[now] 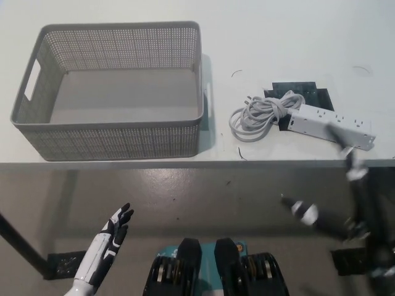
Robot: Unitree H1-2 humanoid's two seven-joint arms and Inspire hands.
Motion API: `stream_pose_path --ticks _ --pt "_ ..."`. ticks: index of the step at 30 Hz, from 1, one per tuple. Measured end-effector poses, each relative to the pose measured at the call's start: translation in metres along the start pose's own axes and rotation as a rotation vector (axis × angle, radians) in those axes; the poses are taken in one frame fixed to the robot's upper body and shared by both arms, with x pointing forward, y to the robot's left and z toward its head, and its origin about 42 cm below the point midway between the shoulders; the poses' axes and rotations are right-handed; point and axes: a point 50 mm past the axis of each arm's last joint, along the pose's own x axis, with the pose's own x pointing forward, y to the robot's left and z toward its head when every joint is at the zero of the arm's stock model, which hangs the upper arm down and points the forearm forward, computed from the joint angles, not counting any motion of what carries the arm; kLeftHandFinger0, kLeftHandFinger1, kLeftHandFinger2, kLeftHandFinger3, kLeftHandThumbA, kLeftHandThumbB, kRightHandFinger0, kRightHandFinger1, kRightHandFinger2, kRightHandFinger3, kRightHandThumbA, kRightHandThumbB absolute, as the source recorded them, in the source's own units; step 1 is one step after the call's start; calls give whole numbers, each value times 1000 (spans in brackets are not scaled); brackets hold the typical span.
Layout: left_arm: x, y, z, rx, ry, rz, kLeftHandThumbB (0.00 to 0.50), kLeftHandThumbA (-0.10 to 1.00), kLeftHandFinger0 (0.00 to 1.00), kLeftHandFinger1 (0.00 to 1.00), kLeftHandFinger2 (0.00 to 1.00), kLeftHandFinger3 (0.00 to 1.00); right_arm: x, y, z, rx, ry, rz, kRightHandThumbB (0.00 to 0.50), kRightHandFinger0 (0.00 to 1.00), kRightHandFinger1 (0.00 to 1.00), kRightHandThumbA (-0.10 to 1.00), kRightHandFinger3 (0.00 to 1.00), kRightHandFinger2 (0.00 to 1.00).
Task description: Use the right hand to pick up a power strip and put it into a container on the left side
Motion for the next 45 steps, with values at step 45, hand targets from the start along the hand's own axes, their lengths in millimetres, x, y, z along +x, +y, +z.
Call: stream_pose_path --ticks 45 --pt "15 11 7 31 -42 -5 254 1000 1000 1000 1000 1000 326 46 -52 -601 785 919 407 1000 1000 1000 1000 1000"
